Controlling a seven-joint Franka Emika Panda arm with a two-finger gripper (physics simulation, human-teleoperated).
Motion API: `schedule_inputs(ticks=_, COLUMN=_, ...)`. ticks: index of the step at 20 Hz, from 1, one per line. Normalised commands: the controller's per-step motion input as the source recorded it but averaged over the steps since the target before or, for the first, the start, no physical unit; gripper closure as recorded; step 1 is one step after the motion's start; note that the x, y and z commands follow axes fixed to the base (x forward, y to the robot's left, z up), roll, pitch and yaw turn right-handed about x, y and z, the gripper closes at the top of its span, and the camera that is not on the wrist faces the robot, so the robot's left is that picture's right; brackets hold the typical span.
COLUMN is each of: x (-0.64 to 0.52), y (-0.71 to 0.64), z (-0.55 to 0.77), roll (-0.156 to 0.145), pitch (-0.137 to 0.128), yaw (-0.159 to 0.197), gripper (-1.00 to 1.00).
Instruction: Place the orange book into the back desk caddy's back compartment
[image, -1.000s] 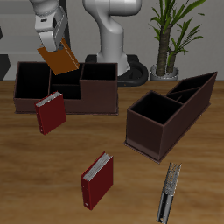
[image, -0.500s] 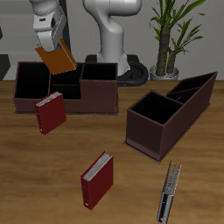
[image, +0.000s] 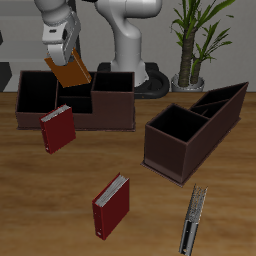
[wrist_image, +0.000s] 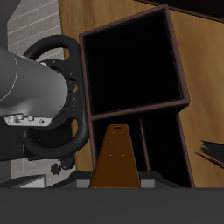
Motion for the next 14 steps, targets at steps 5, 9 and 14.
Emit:
schedule_inputs(ticks=5, x=0.01, y=0.06, z=-0.08, roll=0.0, pitch=0.047, yaw=-0.023, gripper=1.0)
schedule_inputs(ticks=9, x=0.0, y=0.04, z=-0.19, roll=0.006, pitch=0.068, yaw=-0.013, gripper=1.0)
schedule_inputs(ticks=14, x=0.11, y=0.02, z=-0.14, roll=-0.016, pitch=0.024, yaw=-0.002, gripper=1.0)
